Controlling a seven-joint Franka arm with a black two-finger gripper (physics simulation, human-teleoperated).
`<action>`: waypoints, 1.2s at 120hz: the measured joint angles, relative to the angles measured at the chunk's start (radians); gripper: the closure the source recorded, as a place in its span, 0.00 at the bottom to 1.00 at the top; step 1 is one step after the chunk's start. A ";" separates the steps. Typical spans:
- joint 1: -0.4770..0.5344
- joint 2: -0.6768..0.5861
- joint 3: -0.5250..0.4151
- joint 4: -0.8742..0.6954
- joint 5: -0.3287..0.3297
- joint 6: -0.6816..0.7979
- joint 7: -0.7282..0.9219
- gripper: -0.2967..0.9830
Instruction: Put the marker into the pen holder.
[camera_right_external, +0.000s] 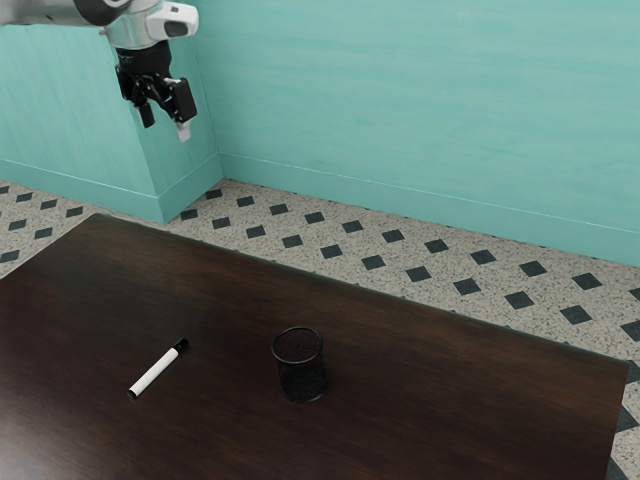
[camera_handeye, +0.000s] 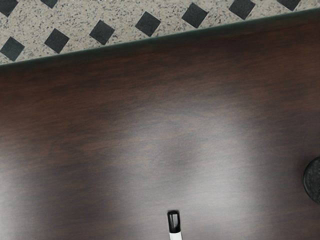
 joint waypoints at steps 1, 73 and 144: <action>0.000 0.000 0.000 0.000 -0.001 0.000 0.000 0.25; 0.049 0.291 -0.013 0.012 -0.033 0.037 -0.025 0.25; -0.003 0.167 -0.023 -0.671 -0.027 0.532 0.056 0.25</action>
